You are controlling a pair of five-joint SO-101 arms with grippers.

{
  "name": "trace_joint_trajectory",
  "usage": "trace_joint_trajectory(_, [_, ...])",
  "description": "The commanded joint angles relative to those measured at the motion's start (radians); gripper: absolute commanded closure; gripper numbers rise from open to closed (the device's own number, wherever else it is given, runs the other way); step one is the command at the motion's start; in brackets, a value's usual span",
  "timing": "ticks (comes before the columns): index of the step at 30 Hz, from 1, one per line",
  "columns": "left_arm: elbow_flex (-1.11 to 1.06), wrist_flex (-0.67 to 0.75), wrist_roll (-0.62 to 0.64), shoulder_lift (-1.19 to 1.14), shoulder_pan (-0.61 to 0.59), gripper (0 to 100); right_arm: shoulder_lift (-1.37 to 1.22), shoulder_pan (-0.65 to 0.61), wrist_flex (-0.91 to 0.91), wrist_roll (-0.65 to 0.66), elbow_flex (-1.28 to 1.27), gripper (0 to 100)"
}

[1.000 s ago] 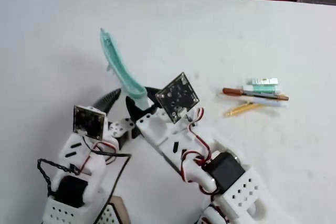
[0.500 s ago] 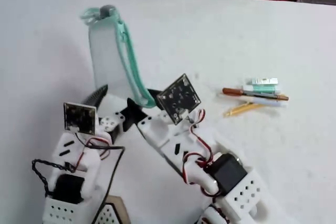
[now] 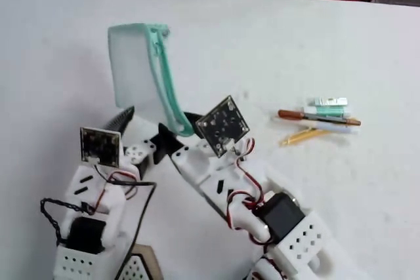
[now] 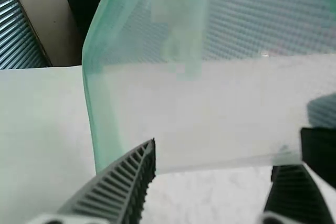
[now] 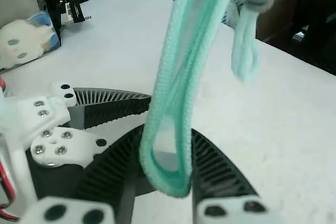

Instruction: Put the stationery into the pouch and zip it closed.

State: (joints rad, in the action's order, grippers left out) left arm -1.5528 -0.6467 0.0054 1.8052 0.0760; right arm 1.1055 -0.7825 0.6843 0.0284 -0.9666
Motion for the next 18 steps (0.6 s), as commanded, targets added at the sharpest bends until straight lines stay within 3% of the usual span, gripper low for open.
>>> trace_joint_trajectory(1, [0.009, 0.040, -0.002, 0.015, -0.021, 67, -0.008, 0.001, -0.002, 0.005, -0.008, 98.0])
trace_joint_trajectory(10, [0.015, -0.005, -0.005, 0.015, 0.062, 66, -0.008, 0.031, -0.005, 0.005, -0.003, 98.0])
trace_joint_trajectory(14, [0.015, -0.012, -0.081, 0.015, 0.090, 66, -0.008, 0.084, -0.018, 0.003, -0.003, 98.0])
trace_joint_trajectory(18, [0.015, -0.012, -0.081, 0.015, 0.094, 66, -0.008, 0.125, -0.018, -0.081, -0.003, 98.0])
